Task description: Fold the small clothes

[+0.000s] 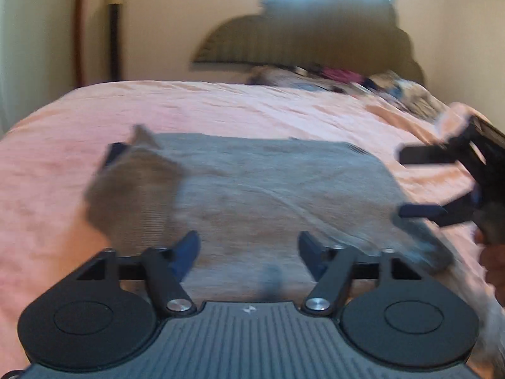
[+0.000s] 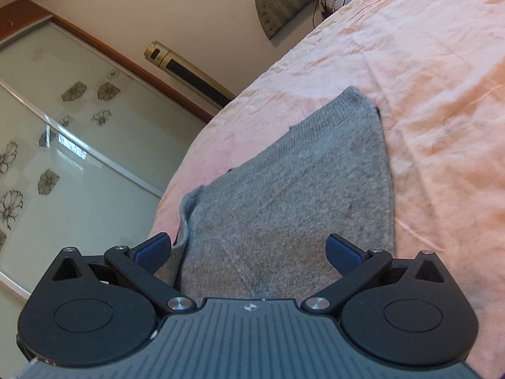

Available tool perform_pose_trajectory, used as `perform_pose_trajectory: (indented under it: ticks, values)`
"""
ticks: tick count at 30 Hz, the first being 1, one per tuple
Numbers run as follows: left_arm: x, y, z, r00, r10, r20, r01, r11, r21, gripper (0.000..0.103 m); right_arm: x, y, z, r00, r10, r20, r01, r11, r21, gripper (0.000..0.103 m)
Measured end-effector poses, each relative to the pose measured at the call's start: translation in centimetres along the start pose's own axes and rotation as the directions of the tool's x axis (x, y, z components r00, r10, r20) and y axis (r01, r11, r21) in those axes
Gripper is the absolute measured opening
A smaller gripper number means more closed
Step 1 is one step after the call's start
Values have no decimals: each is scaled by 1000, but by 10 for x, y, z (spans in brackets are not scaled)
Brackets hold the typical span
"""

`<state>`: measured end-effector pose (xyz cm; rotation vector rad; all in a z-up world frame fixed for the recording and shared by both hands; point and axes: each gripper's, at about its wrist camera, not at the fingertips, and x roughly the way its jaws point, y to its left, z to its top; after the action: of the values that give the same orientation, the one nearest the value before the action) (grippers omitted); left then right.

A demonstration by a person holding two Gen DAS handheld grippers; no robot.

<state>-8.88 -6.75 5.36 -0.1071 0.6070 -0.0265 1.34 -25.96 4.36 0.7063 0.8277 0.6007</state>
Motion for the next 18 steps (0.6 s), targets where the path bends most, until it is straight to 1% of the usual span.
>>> perform_pose_trajectory:
  ticks: [1, 2, 3, 4, 6, 8, 11, 12, 13, 14, 15, 16, 17, 18]
  values:
    - [-3, 15, 0, 998, 49, 32, -48, 998, -52, 89, 4, 4, -3, 1000, 0, -13, 0, 1000, -8, 103]
    - [-4, 27, 0, 995, 88, 40, -84, 993, -88, 89, 6, 7, -6, 1000, 1, -26, -1, 1000, -13, 103]
    - [-1, 38, 3, 992, 122, 22, -119, 987, -109, 89, 9, 9, -8, 999, 1, -36, -1, 1000, -14, 103]
    - [3, 46, 5, 990, 140, -2, -139, 983, -123, 89, 11, 10, -10, 999, -1, -42, 0, 1000, -12, 103]
    - [12, 54, 9, 989, 143, -36, -146, 980, -138, 89, 15, 12, -13, 999, -6, -50, 5, 1000, -4, 103]
    - [20, 55, 10, 985, 158, -64, -165, 978, -126, 89, 18, 17, -15, 998, -16, -58, 16, 1000, -1, 103]
    - [28, 54, 10, 986, 158, -60, -164, 980, -108, 89, 20, 27, -17, 998, -17, -66, 16, 1000, -18, 103]
    - [31, 54, 10, 984, 170, -58, -175, 979, -101, 89, 20, 29, -17, 997, -20, -68, 19, 1000, -22, 103]
    - [33, 56, 11, 981, 186, -61, -192, 975, -113, 85, 21, 32, -18, 997, -28, -73, 26, 999, -26, 103]
    - [33, 66, 11, 977, 201, -63, -210, 962, -174, 76, 22, 34, -18, 996, -38, -78, 36, 999, -29, 103]
    - [31, 79, 10, 979, 193, -69, -205, 940, -274, 54, 23, 36, -17, 996, -47, -81, 45, 998, -34, 103]
    - [29, 96, 7, 979, 185, -85, -203, 900, -386, 52, 23, 38, -17, 995, -54, -82, 51, 998, -39, 103]
    - [28, 110, 3, 977, 185, -102, -211, 858, -468, 52, 24, 41, -16, 995, -57, -84, 54, 998, -46, 103]
    - [26, 120, -3, 980, 170, -99, -197, 831, -521, 48, 25, 42, -16, 995, -58, -84, 54, 997, -48, 103]
